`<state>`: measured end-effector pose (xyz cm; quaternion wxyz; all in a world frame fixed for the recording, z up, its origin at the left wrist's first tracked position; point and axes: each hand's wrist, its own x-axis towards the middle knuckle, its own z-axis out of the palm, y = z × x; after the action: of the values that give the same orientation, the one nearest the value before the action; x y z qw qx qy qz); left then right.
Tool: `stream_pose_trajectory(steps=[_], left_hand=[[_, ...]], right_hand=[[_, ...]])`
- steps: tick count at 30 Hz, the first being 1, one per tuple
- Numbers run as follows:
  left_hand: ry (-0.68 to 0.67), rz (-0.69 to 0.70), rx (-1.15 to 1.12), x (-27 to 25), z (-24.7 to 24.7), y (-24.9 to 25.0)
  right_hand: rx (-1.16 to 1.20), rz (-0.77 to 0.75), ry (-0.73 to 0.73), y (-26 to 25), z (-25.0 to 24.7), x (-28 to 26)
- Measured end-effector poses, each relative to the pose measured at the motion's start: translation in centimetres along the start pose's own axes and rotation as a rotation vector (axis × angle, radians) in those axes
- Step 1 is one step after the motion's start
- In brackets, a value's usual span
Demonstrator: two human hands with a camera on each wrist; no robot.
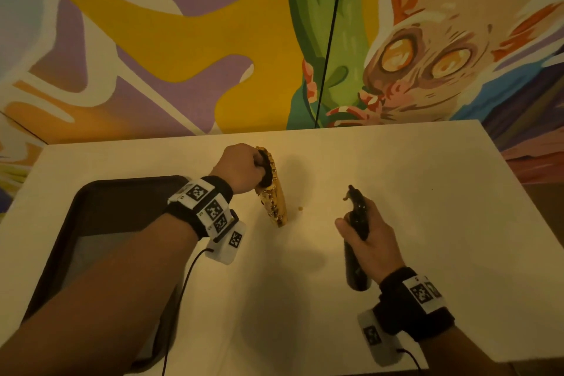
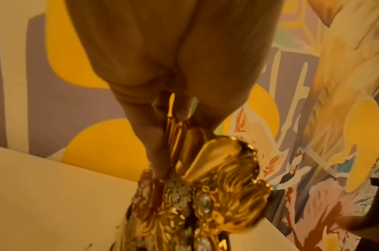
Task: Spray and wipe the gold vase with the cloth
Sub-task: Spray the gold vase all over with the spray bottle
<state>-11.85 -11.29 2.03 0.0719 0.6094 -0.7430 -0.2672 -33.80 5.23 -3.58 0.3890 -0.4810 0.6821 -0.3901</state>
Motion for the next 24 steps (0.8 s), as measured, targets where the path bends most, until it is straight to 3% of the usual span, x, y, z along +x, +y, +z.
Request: stream_pose_trajectory(steps=[10, 24], left_hand=[[0.011, -0.225, -0.041, 0.6, 2.6, 1.7], [-0.015, -0.274, -0.076, -0.7, 3.6, 1.8]], right_hand=[[0.060, 0.138, 0.129, 4.1, -2.5, 0.2], [0.073, 0.176, 0.186, 7.0, -2.3, -0.8]])
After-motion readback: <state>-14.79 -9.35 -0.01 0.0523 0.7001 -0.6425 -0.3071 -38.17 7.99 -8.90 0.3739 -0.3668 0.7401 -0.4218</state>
